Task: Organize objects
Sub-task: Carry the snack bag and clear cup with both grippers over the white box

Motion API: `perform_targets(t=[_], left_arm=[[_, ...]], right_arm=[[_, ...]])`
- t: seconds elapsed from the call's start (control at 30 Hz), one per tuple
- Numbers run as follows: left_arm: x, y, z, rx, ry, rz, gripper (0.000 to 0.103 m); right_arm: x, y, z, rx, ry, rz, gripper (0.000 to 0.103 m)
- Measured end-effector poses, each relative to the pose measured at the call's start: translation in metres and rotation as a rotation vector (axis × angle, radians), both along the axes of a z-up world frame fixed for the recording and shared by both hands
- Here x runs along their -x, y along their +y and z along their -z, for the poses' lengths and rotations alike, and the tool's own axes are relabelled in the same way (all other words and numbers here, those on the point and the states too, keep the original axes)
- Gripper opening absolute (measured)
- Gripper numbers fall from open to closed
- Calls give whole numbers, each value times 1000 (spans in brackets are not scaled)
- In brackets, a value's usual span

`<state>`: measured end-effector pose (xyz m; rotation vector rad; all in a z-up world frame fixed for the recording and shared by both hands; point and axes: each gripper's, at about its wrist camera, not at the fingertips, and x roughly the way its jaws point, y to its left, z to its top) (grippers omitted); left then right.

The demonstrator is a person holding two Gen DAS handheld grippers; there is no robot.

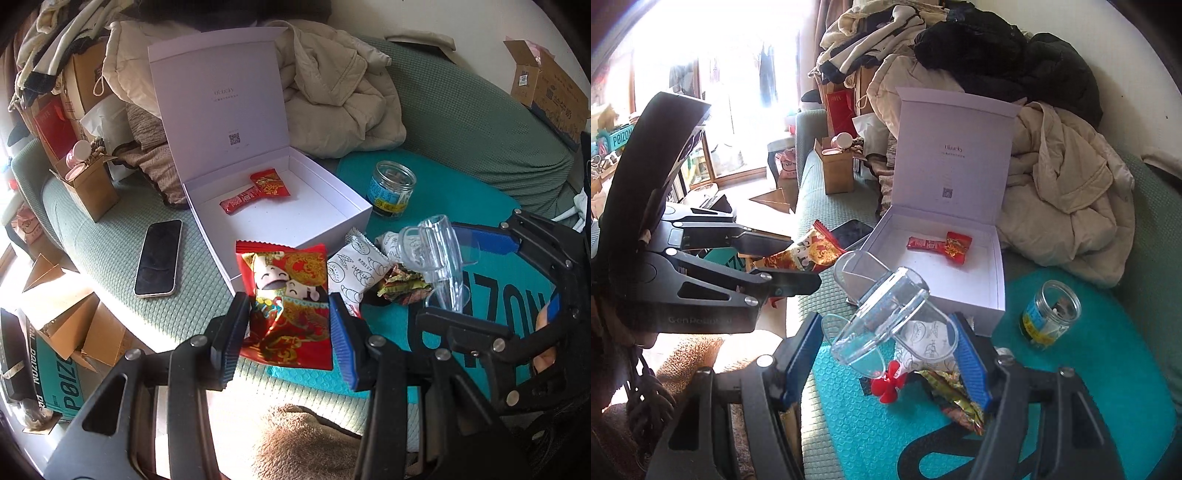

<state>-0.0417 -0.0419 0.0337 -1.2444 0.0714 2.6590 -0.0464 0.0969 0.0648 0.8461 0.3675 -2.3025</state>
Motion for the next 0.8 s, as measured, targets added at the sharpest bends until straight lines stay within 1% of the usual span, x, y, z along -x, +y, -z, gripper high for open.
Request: perform_targets(t=[0.17, 0.43, 0.6, 0.8], left_arm=[[3, -7, -10, -3, 21, -22, 41], [17, -19, -20, 1, 40, -37, 41], [31, -23, -19, 0, 39, -35, 41], [54, -27, -11, -3, 16, -42, 41]], right_arm=[[9, -8, -11, 6, 34, -12, 70], [23, -19, -18, 14, 47, -28, 70], [40, -26, -15, 13, 40, -37, 70], [64, -29, -11, 11, 34, -42, 70]])
